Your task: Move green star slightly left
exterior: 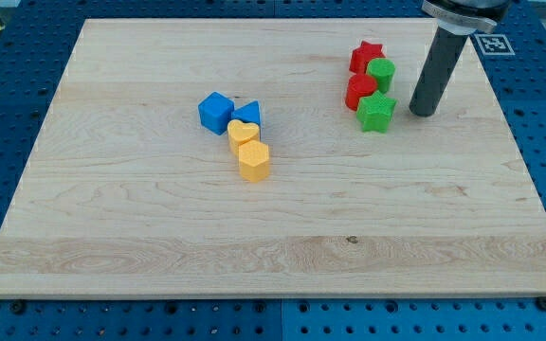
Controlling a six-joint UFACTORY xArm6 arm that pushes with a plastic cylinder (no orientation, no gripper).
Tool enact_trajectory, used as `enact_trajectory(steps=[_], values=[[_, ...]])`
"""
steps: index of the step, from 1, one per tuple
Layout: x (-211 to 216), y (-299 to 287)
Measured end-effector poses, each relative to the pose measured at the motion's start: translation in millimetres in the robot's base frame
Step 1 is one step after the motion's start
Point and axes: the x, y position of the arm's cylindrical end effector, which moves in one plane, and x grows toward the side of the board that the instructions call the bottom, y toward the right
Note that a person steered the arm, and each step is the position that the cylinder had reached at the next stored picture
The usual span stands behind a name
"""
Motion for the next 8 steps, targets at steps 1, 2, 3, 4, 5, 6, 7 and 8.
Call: enact_trajectory(steps=[1,2,3,4,5,6,7,8], values=[[7.3,-10.0],[12.5,-15.0],[6.6,-14.9],[8.2,-17.7],[10.7,-28.7],[11.1,-38.3],[11.1,-39.8],[16.1,-42.1]])
